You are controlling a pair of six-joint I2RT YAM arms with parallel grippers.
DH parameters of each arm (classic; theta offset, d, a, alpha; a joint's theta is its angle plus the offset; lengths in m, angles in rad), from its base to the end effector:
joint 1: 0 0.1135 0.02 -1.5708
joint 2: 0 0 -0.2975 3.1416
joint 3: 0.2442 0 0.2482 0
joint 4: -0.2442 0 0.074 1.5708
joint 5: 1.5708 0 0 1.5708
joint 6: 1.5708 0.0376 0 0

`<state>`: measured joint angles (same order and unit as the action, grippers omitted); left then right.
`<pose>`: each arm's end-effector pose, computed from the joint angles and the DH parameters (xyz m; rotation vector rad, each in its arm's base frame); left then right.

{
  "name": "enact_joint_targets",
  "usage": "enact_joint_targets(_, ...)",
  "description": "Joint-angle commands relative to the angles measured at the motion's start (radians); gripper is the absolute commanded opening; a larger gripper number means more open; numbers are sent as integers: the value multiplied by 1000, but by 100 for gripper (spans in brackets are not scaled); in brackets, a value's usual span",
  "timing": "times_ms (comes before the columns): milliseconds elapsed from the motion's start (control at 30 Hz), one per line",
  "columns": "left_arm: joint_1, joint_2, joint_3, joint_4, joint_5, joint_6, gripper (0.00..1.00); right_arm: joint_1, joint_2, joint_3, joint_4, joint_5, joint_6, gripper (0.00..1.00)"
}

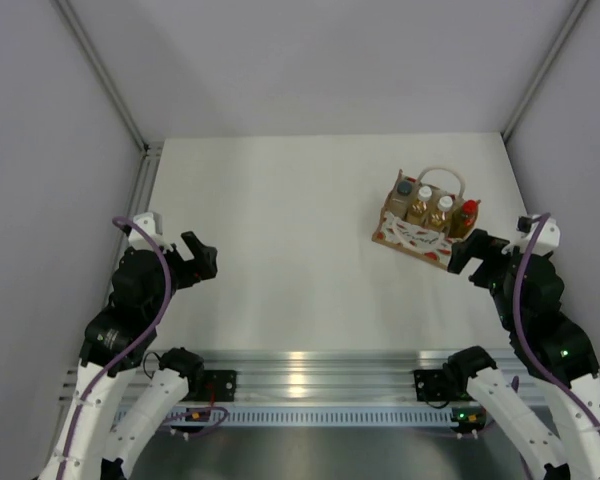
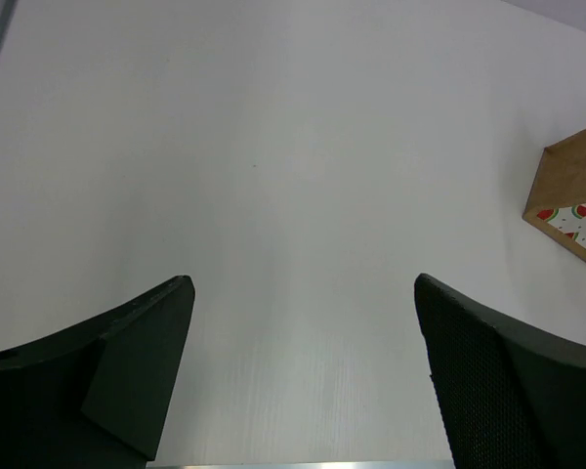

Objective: Take the personal care products out of the canvas bag

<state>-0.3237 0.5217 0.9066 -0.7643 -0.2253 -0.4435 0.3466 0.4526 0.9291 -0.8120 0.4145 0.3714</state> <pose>0.0648 -0.0129 0.3668 -0.2654 1.9330 -0.2894 0.0440 -0.0002 0.3717 0.3005 1.8539 0.0979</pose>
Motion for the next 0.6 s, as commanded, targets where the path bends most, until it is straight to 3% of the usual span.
enact_joint_targets(0, -3, 1, -8, 28, -3, -6, 98, 5, -15, 1, -1, 46, 27, 99)
enact_joint_targets(200, -3, 1, -8, 28, 1, -6, 98, 6, -8, -21, 8, 32, 54, 100)
enact_joint_targets(400, -8, 0, -8, 29, 7, -6, 98, 0, 131, -39, 36, 3, 132, 99)
enact_joint_targets(567, -28, 1, -9, 29, 9, -6, 98, -144, 185, -26, 108, -101, 256, 99)
